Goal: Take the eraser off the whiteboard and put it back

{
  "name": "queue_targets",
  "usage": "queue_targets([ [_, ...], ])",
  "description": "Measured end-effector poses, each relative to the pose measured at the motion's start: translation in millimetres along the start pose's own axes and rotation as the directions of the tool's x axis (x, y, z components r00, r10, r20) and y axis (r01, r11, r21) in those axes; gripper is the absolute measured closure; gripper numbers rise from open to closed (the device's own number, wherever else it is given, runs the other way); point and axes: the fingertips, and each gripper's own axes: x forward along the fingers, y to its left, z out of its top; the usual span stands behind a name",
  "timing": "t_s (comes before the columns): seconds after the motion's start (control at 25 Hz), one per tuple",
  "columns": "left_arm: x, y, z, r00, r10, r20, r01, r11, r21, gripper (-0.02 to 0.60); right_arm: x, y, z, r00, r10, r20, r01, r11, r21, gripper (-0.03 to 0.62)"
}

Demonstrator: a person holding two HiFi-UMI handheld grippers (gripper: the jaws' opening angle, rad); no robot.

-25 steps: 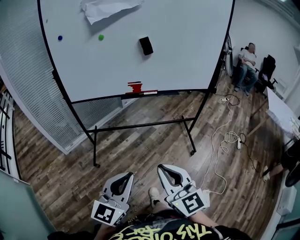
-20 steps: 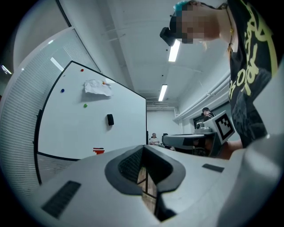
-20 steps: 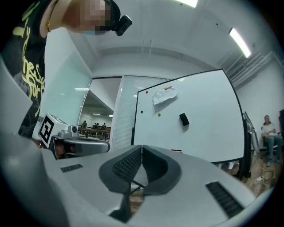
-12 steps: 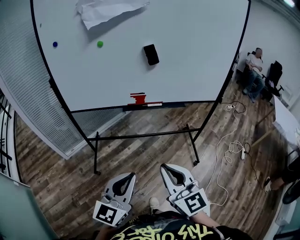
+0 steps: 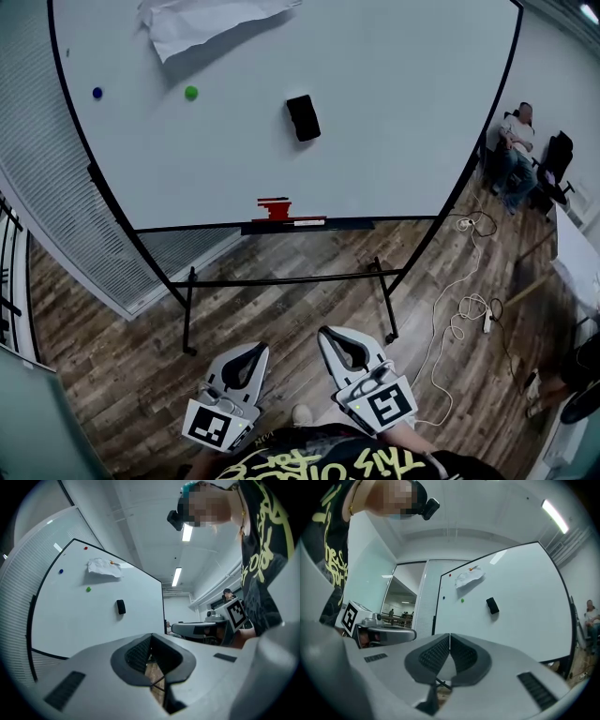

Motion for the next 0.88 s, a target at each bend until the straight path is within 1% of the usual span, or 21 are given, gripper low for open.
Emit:
queue_targets([
  [0.2, 19.3, 5.6, -0.5, 1.000, 0.012, 0.007, -0.012, 1.000, 0.008, 0.575, 7.1, -16.3, -5.6, 1.000, 0.018, -0.004, -0.018, 1.000, 0.002, 0.583],
  [0.36, 32.4, 10.6, -0.7, 0.999, 0.031, 0.008, -0.031, 0.999, 0.016, 0.574, 13.6, -24.3, -8.4, 0.999, 0.048, -0.005, -0.048, 0.999, -0.001, 0.583],
  [0.48, 37.7, 11.3, -2.6, 0.999, 0.035, 0.007, -0.035, 0.999, 0.011, 0.575, 18.7, -25.8, -10.4, 0.998, 0.069, 0.001, -0.069, 0.998, 0.005, 0.583],
  [0.72, 39.3, 18.5, -4.4, 0.999, 0.044, -0.004, -0.044, 0.999, 0.004, 0.575, 28.9, -23.4, -15.8, 0.997, 0.080, 0.003, -0.080, 0.997, 0.022, 0.583],
  [0.88, 37.8, 24.6, -7.0, 1.000, 0.026, -0.010, -0.026, 0.998, 0.060, 0.574, 32.5, -23.1, -15.6, 0.997, 0.083, -0.004, -0.083, 0.996, 0.018, 0.583],
])
